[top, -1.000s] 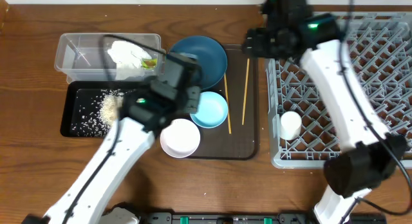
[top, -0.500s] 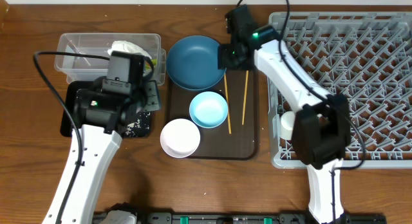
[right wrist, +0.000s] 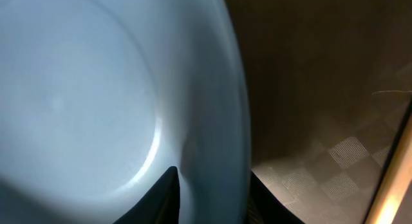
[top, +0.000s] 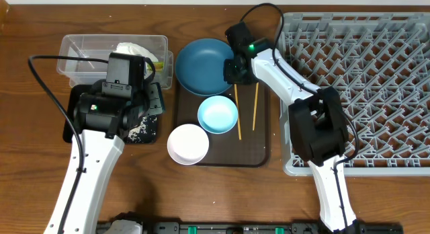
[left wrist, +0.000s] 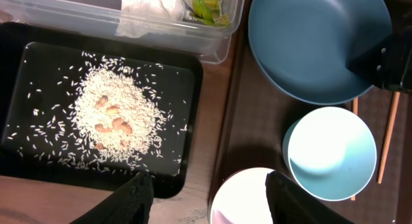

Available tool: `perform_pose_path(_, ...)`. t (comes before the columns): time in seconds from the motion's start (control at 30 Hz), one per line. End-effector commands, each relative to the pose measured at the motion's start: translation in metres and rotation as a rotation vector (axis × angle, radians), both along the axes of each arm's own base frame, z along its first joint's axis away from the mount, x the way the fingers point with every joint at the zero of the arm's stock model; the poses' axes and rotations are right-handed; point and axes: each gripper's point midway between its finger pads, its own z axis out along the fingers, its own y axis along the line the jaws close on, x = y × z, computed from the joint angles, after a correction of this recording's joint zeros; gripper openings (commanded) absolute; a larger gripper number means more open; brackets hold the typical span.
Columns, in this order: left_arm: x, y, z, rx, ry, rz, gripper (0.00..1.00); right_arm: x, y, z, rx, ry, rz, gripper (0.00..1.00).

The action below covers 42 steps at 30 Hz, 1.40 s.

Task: Sort waste into correct bins and load items into the dishwasher rack
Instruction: 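Reach the right gripper to the blue plate and grasp its rim, then carry the blue plate with the right gripper into the rack's back-right corner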

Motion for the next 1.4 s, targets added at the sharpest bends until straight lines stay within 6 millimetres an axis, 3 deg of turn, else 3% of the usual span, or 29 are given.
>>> perform_pose_path(0.0, 0.001, 0.003, 0.006, 0.004, -0.016, 0.011, 0.60, -0.003, 0.006, -0.001, -0.015, -0.010, 0.006, 0.25)
perform_pose_path(0.2, 0.001, 0.003, 0.006, 0.003, -0.017, 0.011, 0.61, 0.001, -0.002, 0.004, -0.013, -0.013, -0.010, 0.06)
perform_pose_path(0.37, 0.001, 0.003, 0.006, 0.003, -0.017, 0.011, 0.61, 0.006, -0.010, 0.021, -0.002, -0.035, -0.029, 0.04)
perform_pose_path(0.63, 0.002, 0.003, 0.007, 0.003, -0.021, 0.011, 0.64, 0.022, -0.035, 0.072, -0.015, -0.143, -0.063, 0.01)
perform_pose_path(0.73, 0.002, 0.003, 0.007, 0.003, -0.020, 0.011, 0.77, 0.028, -0.053, 0.106, -0.037, -0.217, -0.085, 0.01)
perform_pose_path(0.97, 0.002, 0.003, 0.007, 0.003, -0.020, 0.011, 0.84, 0.023, -0.127, 0.213, -0.198, -0.440, -0.205, 0.01)
perform_pose_path(1.17, 0.002, 0.003, 0.006, 0.003, -0.020, 0.011, 0.86, -0.013, -0.230, 0.307, -0.477, -0.619, -0.465, 0.01)
perform_pose_path(1.37, 0.002, 0.003, 0.006, 0.003, -0.020, 0.011, 0.87, -0.055, -0.320, 0.356, -0.928, -0.604, -0.551, 0.01)
